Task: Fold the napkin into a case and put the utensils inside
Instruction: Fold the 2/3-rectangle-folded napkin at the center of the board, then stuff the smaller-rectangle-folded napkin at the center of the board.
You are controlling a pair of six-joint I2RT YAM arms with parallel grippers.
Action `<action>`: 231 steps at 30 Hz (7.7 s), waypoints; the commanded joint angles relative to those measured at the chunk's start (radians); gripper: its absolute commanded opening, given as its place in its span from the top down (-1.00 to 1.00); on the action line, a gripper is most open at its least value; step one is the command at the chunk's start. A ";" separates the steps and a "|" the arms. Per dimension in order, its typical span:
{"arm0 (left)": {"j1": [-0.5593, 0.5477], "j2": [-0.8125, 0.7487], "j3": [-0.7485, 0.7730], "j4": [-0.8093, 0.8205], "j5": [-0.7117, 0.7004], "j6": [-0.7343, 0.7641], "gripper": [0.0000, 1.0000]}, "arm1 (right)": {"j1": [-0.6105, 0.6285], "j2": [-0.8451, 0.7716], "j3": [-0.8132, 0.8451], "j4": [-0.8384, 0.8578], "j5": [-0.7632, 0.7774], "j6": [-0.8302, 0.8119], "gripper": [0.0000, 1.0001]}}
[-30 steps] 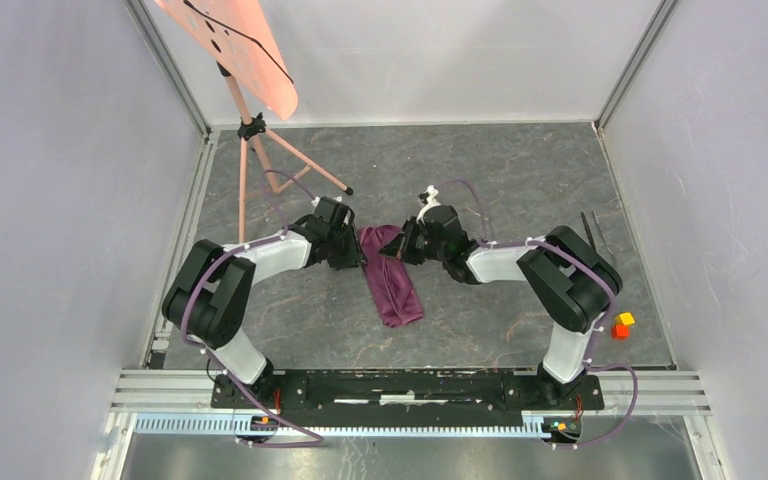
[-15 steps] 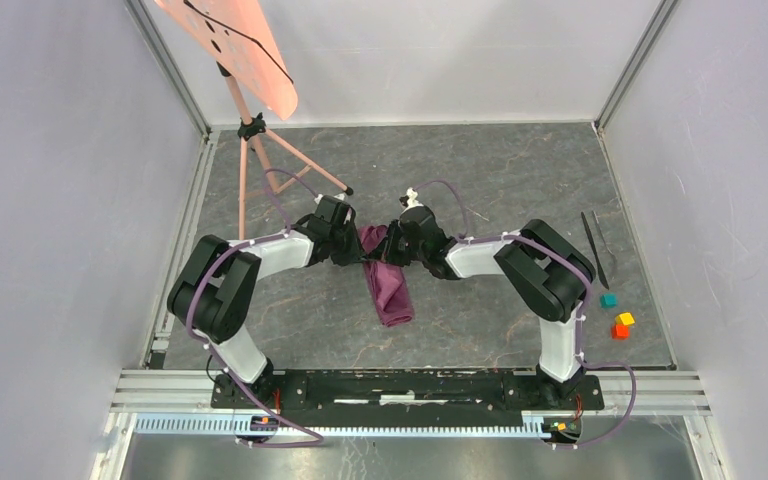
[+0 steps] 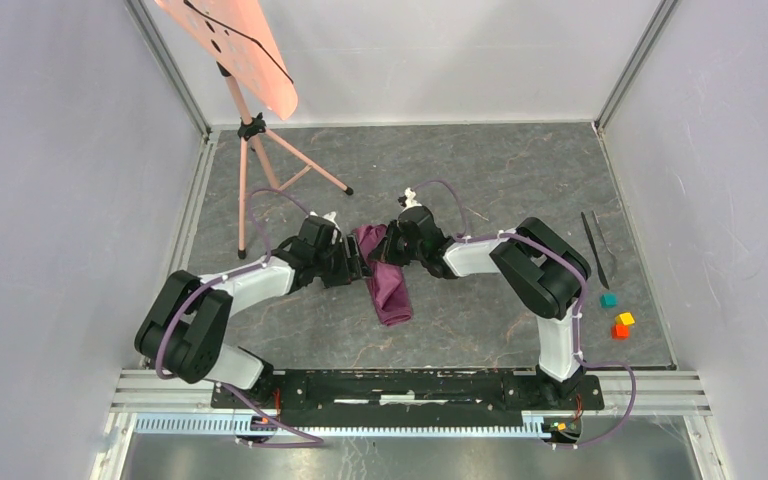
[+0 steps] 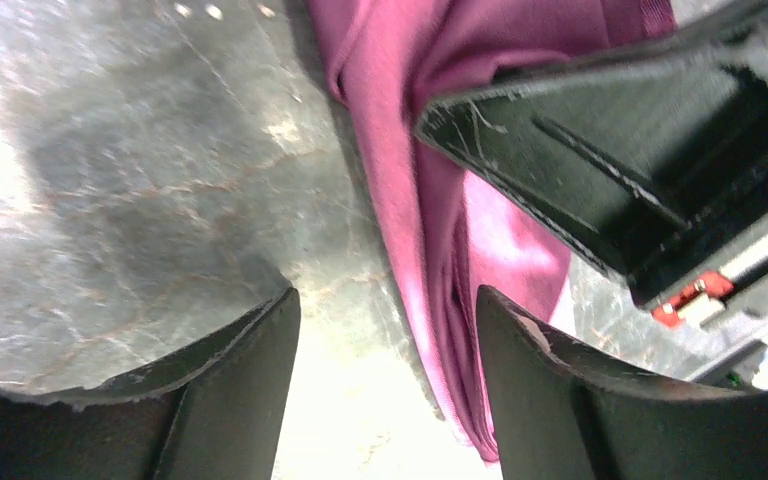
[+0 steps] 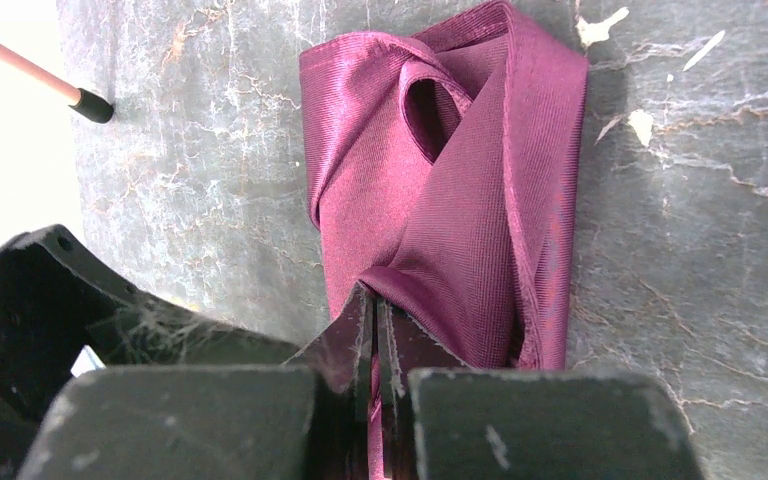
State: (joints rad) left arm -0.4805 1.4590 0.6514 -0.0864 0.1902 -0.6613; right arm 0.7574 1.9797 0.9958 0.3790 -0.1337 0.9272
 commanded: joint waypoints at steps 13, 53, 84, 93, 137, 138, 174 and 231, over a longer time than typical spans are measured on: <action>-0.059 0.088 -0.094 0.151 0.048 -0.102 0.11 | 0.003 -0.058 0.088 -0.089 -0.050 -0.142 0.51; 0.025 -0.114 -0.158 0.147 0.089 -0.176 -0.13 | -0.074 0.051 0.234 -0.045 -0.351 -0.335 -0.39; 0.200 0.178 0.221 0.117 0.123 -0.131 -0.05 | 0.037 -0.253 -0.031 -0.304 -0.312 -0.669 -0.17; 0.202 0.218 0.246 0.111 0.134 -0.122 0.18 | 0.074 -0.291 -0.079 -0.347 -0.254 -0.679 0.08; 0.230 0.173 0.121 0.218 0.228 -0.150 0.30 | 0.092 -0.351 -0.178 -0.313 -0.238 -0.650 1.00; 0.230 0.174 0.119 0.221 0.229 -0.154 0.29 | 0.091 -0.352 -0.178 -0.312 -0.237 -0.649 1.00; 0.231 0.211 0.172 0.223 0.255 -0.169 0.80 | 0.103 -0.367 -0.112 -0.351 -0.208 -0.648 0.45; 0.230 -0.020 0.066 0.142 0.023 -0.098 -0.37 | 0.068 -0.038 0.273 -0.289 0.074 -0.703 1.00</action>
State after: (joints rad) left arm -0.2527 1.5356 0.7540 0.0818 0.3649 -0.8223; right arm 0.8471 2.0125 1.2995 0.0158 -0.0219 0.1650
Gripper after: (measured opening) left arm 0.637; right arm 0.011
